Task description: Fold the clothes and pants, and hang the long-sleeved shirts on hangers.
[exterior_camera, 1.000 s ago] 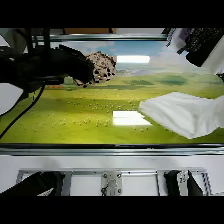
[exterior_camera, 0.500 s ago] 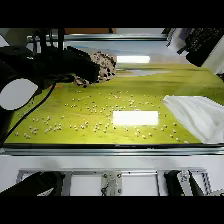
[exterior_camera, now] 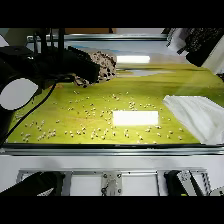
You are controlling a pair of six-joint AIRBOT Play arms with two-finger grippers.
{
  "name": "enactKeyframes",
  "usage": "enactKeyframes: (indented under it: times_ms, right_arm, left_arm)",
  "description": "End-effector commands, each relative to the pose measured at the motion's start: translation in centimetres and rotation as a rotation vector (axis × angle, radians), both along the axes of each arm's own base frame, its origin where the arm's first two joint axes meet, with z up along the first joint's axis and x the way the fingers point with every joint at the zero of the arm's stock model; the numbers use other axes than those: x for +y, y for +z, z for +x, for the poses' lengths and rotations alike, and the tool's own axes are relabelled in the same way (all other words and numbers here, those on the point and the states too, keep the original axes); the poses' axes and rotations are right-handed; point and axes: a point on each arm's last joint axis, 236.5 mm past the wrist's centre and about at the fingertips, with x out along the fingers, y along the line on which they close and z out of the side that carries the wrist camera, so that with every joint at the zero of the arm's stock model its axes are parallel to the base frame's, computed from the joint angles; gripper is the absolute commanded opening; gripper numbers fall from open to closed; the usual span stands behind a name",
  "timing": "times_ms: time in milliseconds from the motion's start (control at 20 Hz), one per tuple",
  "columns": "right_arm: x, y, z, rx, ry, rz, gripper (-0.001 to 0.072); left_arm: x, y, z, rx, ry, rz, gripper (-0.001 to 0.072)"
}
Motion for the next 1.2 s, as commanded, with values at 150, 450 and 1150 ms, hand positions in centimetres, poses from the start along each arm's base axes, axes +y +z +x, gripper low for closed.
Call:
enactKeyframes:
  times_ms: [150, 450, 1150]
  right_arm:
    - [-0.5, -2.0, 3.0, 0.065, 0.099, 0.018, 0.0006]
    - [-0.7, -2.4, 3.1, 0.068, 0.100, 0.026, 0.0024]
    - [12.8, 1.5, 8.2, 0.172, 0.512, -0.201, 0.0472]
  left_arm:
    - [0.0, 0.0, 0.0, 0.002, 0.000, -0.002, 0.0010]
    - [0.0, 0.0, 0.0, 0.002, 0.000, -0.001, 0.0010]
    - [0.0, -0.1, 0.0, 0.003, 0.000, -0.001, 0.0010]
